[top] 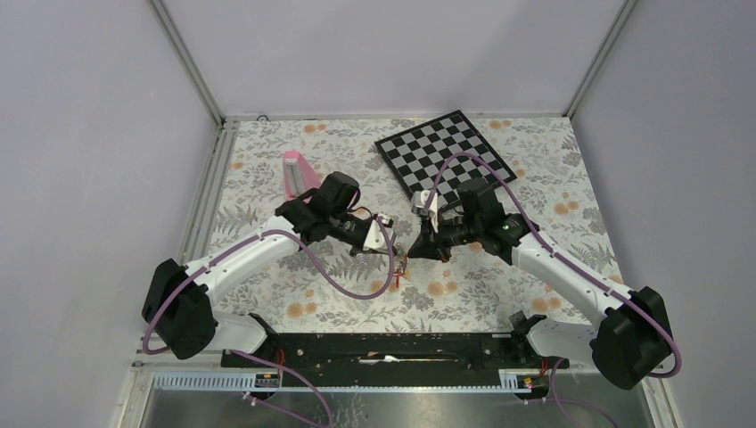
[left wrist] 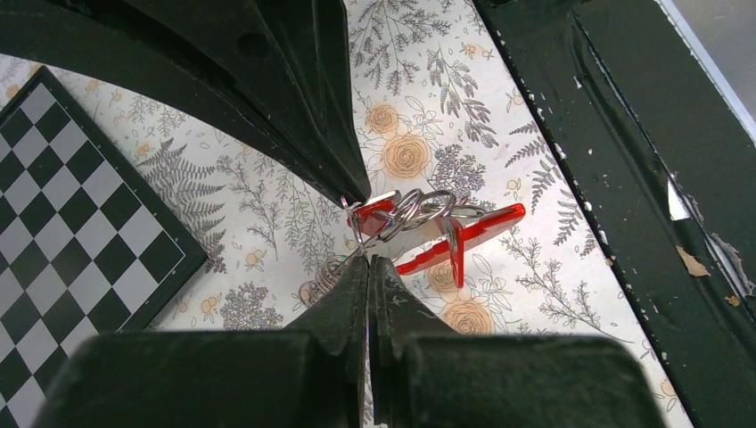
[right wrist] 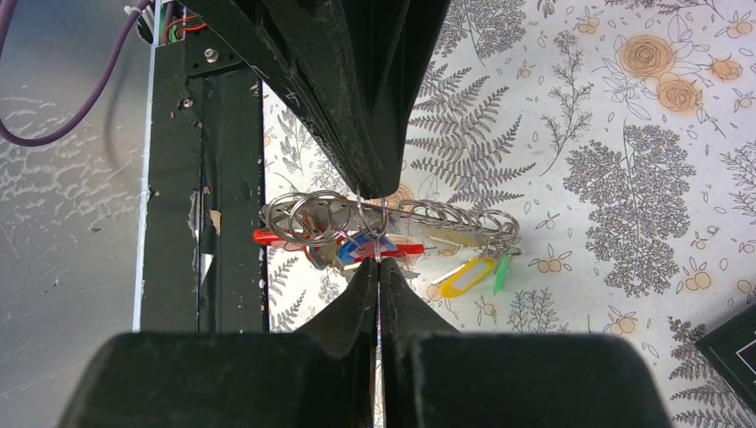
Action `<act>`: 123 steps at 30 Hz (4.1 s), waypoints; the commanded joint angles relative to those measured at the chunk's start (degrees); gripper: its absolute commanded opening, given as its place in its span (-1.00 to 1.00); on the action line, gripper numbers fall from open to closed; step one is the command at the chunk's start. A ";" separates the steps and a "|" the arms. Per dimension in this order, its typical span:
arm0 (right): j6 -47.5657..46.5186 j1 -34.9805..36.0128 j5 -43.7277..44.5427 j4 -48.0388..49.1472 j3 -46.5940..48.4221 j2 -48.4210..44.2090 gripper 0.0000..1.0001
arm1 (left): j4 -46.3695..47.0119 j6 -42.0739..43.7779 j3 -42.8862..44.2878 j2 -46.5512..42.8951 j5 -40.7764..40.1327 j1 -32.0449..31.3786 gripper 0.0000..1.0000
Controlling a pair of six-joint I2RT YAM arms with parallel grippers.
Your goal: Put the keys on the keyring
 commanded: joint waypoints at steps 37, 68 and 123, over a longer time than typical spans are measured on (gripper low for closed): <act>2.12 -1.16 -5.33 7.43 -3.17 0.47 -0.62 | 5.16 1.19 -2.38 -2.26 11.60 1.71 -1.00; -1.21 -1.21 -4.59 2.52 0.31 -8.08 -0.24 | 22.92 -24.51 -3.60 1.54 18.95 3.14 -1.00; -1.46 -1.15 0.61 -4.74 7.09 -3.95 -1.00 | 46.37 -51.72 -8.68 0.71 11.94 4.73 -0.19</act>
